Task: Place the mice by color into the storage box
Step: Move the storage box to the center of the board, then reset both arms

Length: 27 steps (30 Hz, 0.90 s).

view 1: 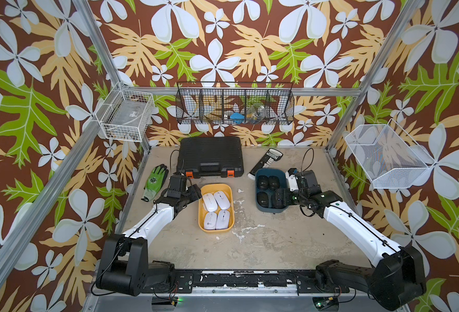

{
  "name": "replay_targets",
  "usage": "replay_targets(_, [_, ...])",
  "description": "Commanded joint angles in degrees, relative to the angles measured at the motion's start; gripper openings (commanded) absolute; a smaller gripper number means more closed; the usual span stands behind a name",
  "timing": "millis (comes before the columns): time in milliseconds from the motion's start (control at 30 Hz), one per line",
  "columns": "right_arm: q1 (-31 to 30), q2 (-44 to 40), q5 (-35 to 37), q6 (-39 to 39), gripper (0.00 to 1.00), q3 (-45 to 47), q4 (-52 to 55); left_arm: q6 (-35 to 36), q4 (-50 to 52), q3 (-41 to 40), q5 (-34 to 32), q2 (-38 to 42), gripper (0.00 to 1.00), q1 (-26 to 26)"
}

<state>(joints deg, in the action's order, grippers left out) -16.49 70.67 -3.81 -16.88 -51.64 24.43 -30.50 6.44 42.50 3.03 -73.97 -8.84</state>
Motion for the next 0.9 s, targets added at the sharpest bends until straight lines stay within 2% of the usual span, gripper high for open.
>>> replay_targets(0, [4.26, -1.1, 5.13, 3.59, 1.0, 1.67, -7.24, 4.9, -5.03, 0.55, -1.93, 2.82, 0.87, 1.6])
replay_targets(67, [7.82, -1.51, 7.37, 4.4, 1.0, 3.97, -12.02, 7.47, -7.52, 0.78, -2.88, 3.64, 0.95, 3.18])
replay_targets(133, [12.17, -1.52, 8.98, 5.01, 1.0, 7.43, -19.22, 8.63, -8.9, 1.44, -4.58, 2.84, 0.97, 6.08])
replay_targets(200, [15.21, -0.92, 8.45, 6.72, 1.0, 10.69, -25.9, 8.49, -13.22, 0.31, -3.49, 1.3, 0.99, 8.69])
replay_targets(267, [17.36, -0.45, 8.94, 7.78, 1.0, 14.77, -33.67, 9.34, -19.24, -2.04, -4.41, -0.45, 1.0, 9.39])
replay_targets(367, [20.88, 0.23, 6.48, 5.91, 1.0, 20.92, -45.62, 11.51, -35.49, -10.5, -7.89, -0.68, 1.0, 9.37])
replay_targets(500, [20.98, 1.73, 7.37, 8.85, 1.0, 28.13, -60.67, 18.64, -56.3, -22.32, -10.95, 0.97, 1.0, 9.37])
replay_targets(533, [20.97, 2.11, 7.31, 9.46, 1.0, 29.58, -63.58, 19.58, -58.94, -24.14, -12.12, 1.54, 1.0, 9.43])
replay_targets(633, [21.03, 3.52, 6.49, 10.61, 1.0, 33.81, -72.48, 23.56, -60.89, -24.97, -12.98, 2.22, 1.0, 9.46])
replay_targets(767, [21.0, 6.1, 3.65, 9.61, 1.0, 39.08, -85.47, 26.47, -61.5, -24.27, -5.26, 1.22, 1.0, 9.4])
replay_targets(867, [20.62, 7.83, 2.06, 10.12, 1.0, 42.08, -92.71, 27.28, -63.02, -27.23, -1.59, 3.57, 1.0, 9.29])
